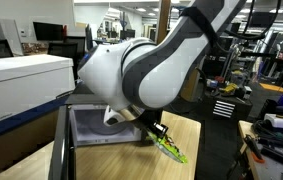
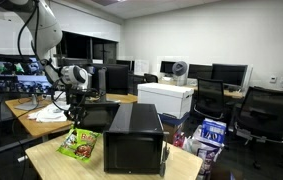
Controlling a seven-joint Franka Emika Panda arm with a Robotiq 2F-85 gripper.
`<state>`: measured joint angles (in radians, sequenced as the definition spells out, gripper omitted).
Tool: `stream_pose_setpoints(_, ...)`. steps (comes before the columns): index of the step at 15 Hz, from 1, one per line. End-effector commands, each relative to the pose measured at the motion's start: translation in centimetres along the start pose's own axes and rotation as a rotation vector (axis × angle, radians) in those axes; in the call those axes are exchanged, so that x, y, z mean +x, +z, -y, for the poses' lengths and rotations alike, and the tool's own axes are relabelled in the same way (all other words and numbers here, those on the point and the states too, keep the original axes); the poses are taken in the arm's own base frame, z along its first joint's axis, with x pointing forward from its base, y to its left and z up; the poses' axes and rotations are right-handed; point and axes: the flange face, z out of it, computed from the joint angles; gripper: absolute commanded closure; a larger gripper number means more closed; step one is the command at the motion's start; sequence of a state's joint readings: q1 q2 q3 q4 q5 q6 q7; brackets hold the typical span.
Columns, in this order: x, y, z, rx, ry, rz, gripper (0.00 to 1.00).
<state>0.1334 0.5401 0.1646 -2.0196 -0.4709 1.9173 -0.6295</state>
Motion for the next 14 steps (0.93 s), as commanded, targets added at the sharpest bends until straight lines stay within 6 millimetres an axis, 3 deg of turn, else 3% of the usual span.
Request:
stream_pose_setpoints(1, -0.6, -4.1, 2.0, -0.072, 0.043, -0.005, 1.0)
stream_pose_setpoints(5, -0.5, -7.6, 3.0, -0.156, 0.078, -0.023, 1.0)
stream_pose_setpoints(14, 0.2, -13.6, 4.5, -0.417, 0.098, 0.07, 1.0)
